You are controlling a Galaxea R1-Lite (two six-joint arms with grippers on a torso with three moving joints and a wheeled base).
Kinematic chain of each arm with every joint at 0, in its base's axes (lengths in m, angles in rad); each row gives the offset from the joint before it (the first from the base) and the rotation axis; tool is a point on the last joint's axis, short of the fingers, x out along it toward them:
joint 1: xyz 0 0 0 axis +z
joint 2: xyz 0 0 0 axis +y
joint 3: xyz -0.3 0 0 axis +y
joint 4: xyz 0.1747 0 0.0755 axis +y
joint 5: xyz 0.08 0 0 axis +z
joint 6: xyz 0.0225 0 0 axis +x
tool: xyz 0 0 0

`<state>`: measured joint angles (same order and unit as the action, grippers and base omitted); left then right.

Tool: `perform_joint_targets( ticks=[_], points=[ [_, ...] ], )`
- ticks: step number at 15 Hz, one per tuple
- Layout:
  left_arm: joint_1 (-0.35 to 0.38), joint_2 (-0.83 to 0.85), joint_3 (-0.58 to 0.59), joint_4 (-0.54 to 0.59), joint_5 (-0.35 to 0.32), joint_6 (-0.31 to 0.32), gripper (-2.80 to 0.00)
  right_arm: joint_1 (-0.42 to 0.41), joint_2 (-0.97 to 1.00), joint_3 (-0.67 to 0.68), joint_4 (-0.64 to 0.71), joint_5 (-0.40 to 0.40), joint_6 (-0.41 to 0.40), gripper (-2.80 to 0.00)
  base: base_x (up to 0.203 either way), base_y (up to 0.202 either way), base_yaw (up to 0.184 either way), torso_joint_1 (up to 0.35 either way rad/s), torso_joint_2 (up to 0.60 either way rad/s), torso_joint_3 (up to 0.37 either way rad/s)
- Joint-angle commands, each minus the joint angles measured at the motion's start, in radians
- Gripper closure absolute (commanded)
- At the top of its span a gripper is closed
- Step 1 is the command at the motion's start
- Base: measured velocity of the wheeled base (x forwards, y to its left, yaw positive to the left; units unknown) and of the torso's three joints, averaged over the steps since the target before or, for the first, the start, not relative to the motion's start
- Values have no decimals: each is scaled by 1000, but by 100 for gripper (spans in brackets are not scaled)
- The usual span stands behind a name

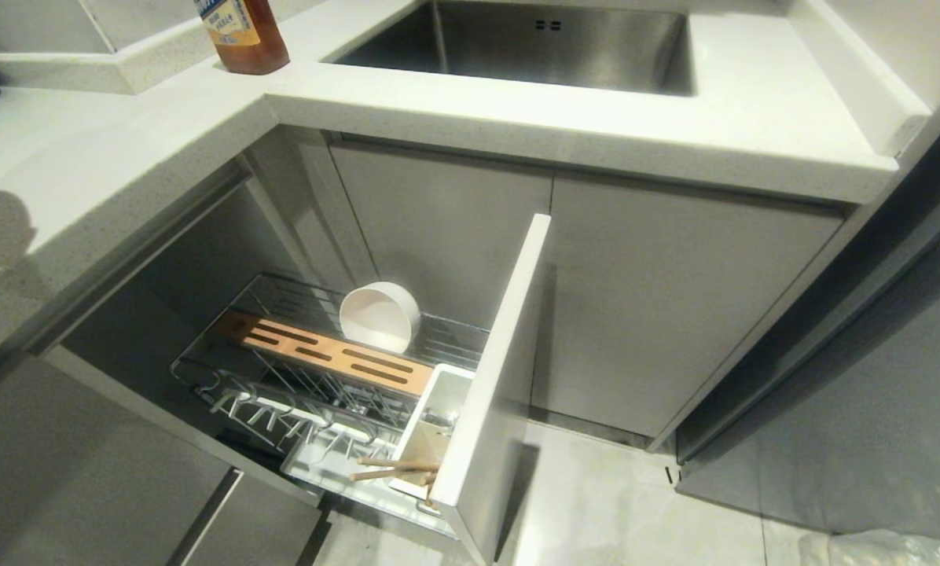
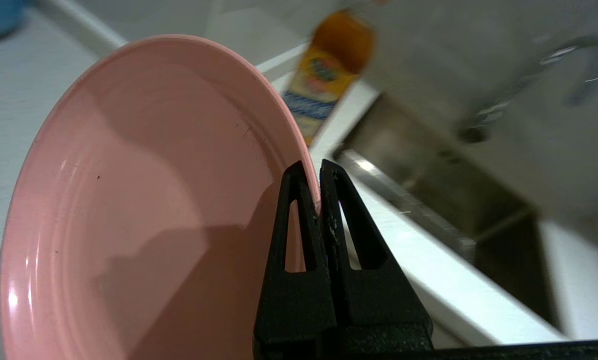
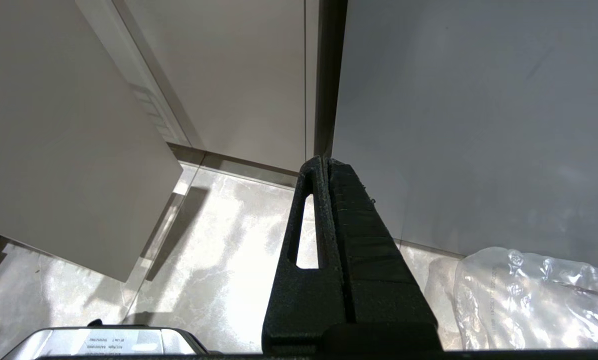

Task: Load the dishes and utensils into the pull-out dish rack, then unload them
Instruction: Pick up the plate and place it in the cupboard

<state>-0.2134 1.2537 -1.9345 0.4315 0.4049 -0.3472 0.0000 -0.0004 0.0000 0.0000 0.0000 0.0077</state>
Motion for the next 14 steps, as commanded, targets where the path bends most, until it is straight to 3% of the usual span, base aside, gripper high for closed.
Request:
perform_joint_targets(
  ticks=[1, 3, 5, 9, 11, 14],
  points=[
    [-74, -44, 9, -12, 1, -21, 0, 0, 0, 0, 0, 0, 0, 0, 0, 0, 0, 0, 0, 0],
    [-168, -61, 37, -31, -2, -95, 0, 0, 0, 0, 0, 0, 0, 0, 0, 0, 0, 0, 0, 0],
    [-234, -62, 78, -87, -3, -254, 0, 0, 0, 0, 0, 0, 0, 0, 0, 0, 0, 0, 0, 0],
    [-330, -64, 210, -121, -3, -513, 0, 0, 0, 0, 0, 0, 0, 0, 0, 0, 0, 0, 0, 0],
    [-335, -60, 272, -140, -3, -591, 0, 0, 0, 0, 0, 0, 0, 0, 0, 0, 0, 0, 0, 0],
    [-336, -58, 444, -296, 2, -633, 0, 0, 0, 0, 0, 0, 0, 0, 0, 0, 0, 0, 0, 0]
  ],
)
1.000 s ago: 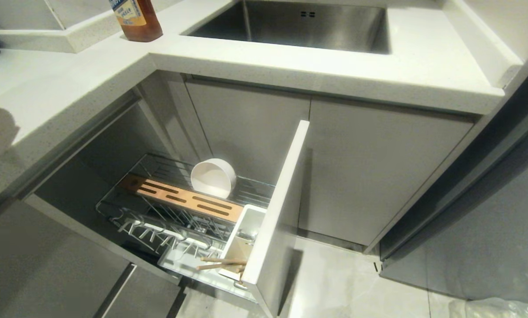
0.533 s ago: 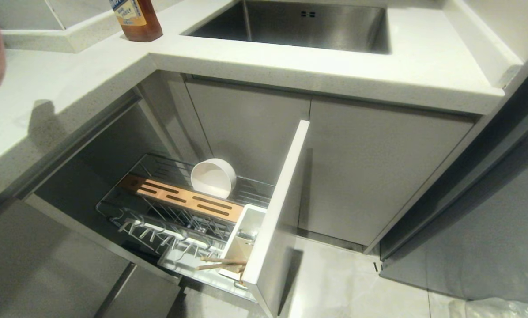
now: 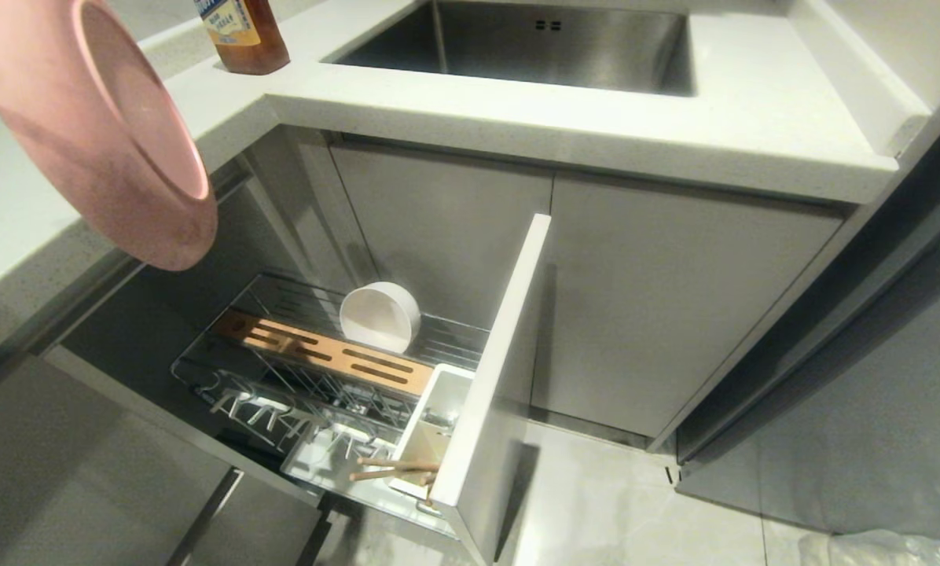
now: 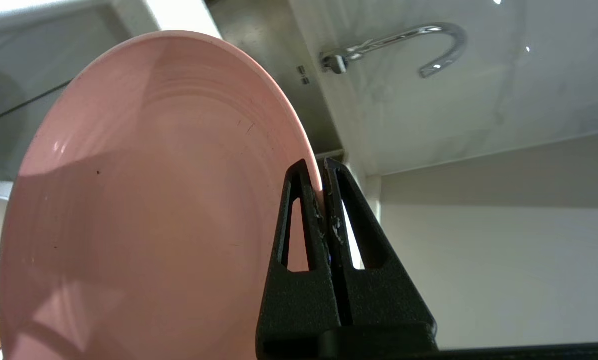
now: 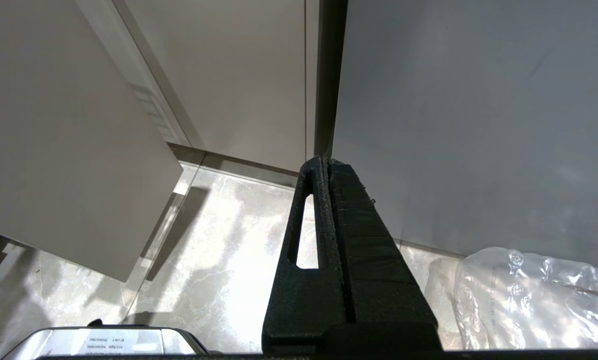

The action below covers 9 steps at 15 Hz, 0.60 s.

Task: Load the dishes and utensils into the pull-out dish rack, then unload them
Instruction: Pick up the plate and place it in the cupboard

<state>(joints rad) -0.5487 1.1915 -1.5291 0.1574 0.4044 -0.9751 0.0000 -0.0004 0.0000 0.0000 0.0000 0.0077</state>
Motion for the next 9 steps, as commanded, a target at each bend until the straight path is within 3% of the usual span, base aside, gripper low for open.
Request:
perform_joint_targets(
  ticks=[1, 7, 9],
  points=[
    [0, 6, 90, -80, 5, -9, 0, 0, 0, 0, 0, 0, 0, 0, 0, 0, 0, 0, 0, 0],
    [-4, 25, 508, -444, 56, -30, 0, 0, 0, 0, 0, 0, 0, 0, 0, 0, 0, 0, 0, 0],
    [-48, 45, 605, -530, 124, -44, 0, 0, 0, 0, 0, 0, 0, 0, 0, 0, 0, 0, 0, 0]
  ],
)
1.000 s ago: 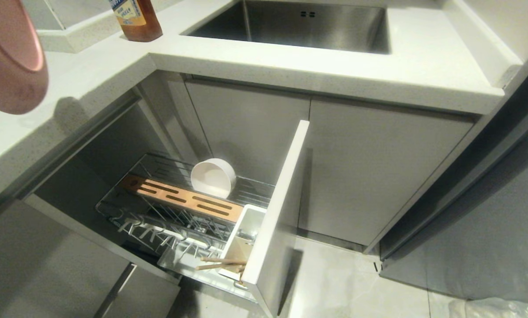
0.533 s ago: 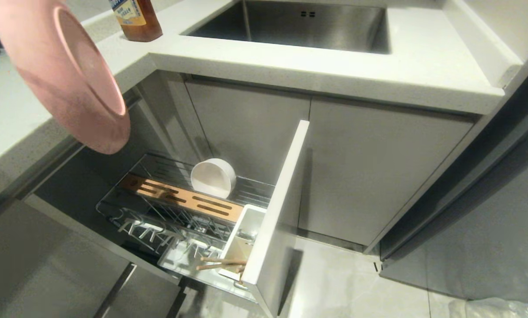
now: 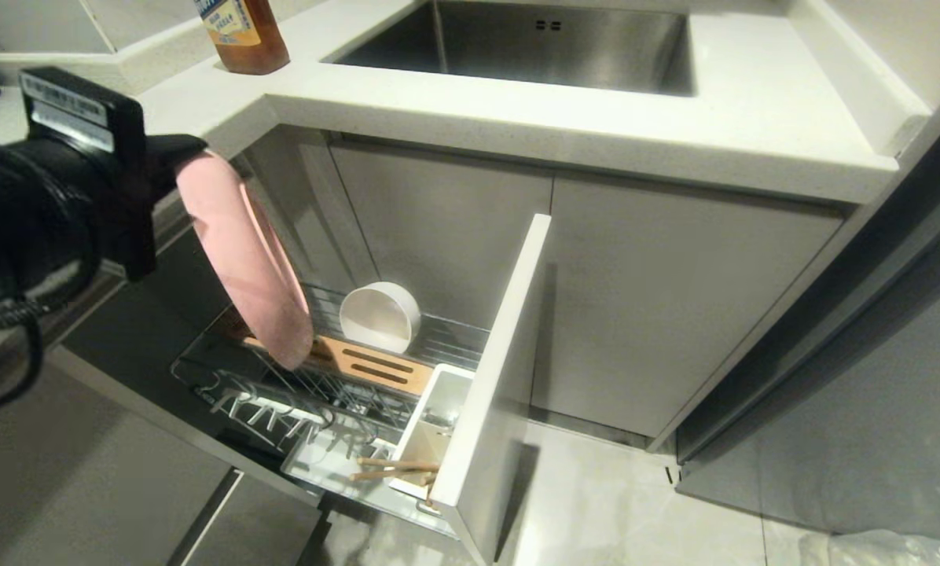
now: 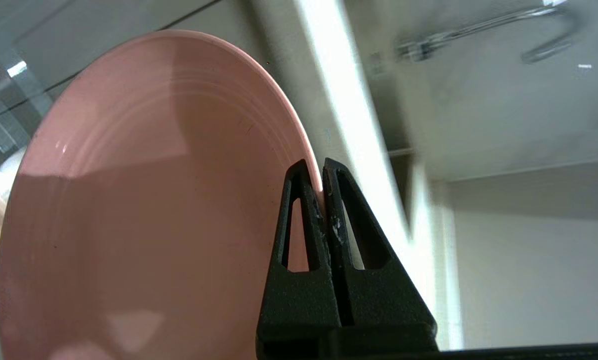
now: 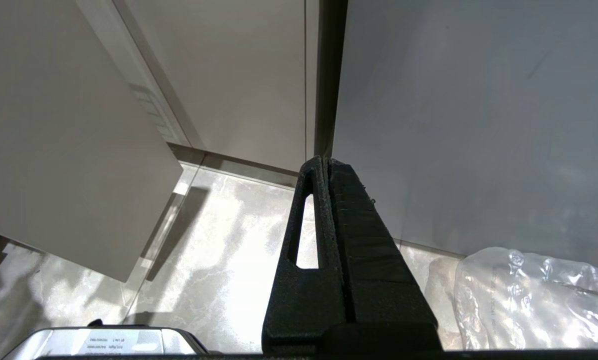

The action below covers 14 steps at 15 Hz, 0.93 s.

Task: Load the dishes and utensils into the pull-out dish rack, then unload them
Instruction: Pick up the plate and place it in the cupboard

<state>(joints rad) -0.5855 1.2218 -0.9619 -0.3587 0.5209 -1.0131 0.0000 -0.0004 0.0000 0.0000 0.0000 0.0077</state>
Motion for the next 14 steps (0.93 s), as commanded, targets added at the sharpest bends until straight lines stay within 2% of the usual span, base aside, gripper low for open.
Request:
perform_joint_targets(
  ticks=[1, 4, 8, 11, 14],
  points=[
    [-48, 32, 79, -67, 61, -8, 0, 0, 0, 0, 0, 0, 0, 0, 0, 0, 0, 0, 0, 0],
    [-83, 104, 151, -205, 186, -8, 0, 0, 0, 0, 0, 0, 0, 0, 0, 0, 0, 0, 0, 0],
    [-85, 142, 170, -250, 250, -12, 0, 0, 0, 0, 0, 0, 0, 0, 0, 0, 0, 0, 0, 0],
    [-85, 228, 171, -279, 358, -14, 0, 0, 0, 0, 0, 0, 0, 0, 0, 0, 0, 0, 0, 0],
    [-86, 288, 167, -290, 414, -23, 0, 0, 0, 0, 0, 0, 0, 0, 0, 0, 0, 0, 0, 0]
  ],
)
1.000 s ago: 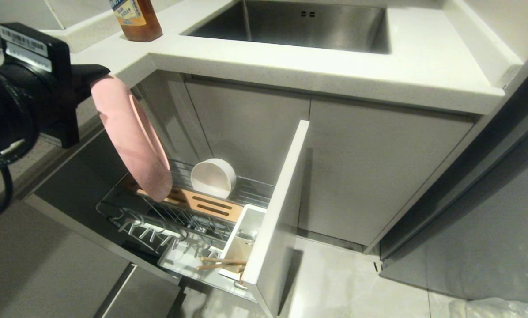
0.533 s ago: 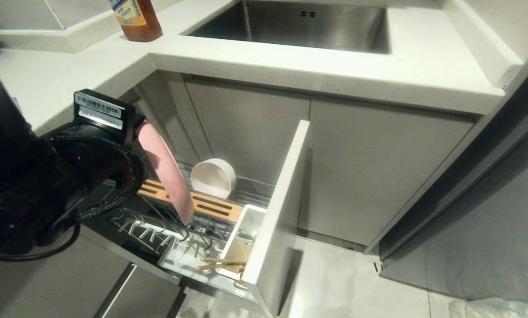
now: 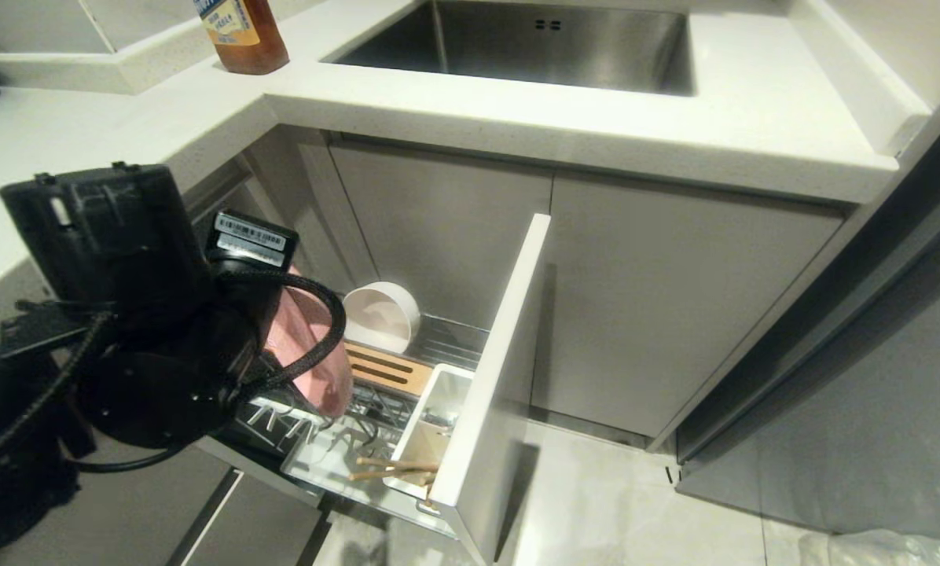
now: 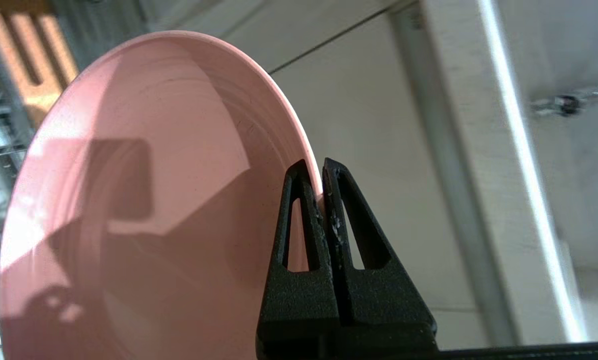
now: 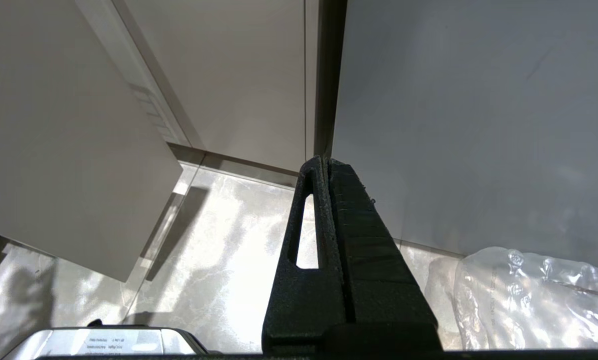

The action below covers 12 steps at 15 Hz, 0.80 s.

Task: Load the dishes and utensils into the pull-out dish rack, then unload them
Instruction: Pick up the plate and place it in the cupboard

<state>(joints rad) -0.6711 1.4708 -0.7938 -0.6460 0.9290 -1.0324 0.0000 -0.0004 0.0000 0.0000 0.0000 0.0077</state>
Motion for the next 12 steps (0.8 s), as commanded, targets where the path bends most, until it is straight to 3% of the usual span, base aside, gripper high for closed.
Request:
perform_joint_targets(
  ticks=[1, 7, 12],
  points=[
    [-1, 61, -1, -5, 19, -24, 0, 0, 0, 0, 0, 0, 0, 0, 0, 0, 0, 0, 0, 0],
    [5, 116, -1, -9, 34, -104, 0, 0, 0, 0, 0, 0, 0, 0, 0, 0, 0, 0, 0, 0],
    [4, 128, -16, -35, 42, -118, 0, 0, 0, 0, 0, 0, 0, 0, 0, 0, 0, 0, 0, 0]
  ],
)
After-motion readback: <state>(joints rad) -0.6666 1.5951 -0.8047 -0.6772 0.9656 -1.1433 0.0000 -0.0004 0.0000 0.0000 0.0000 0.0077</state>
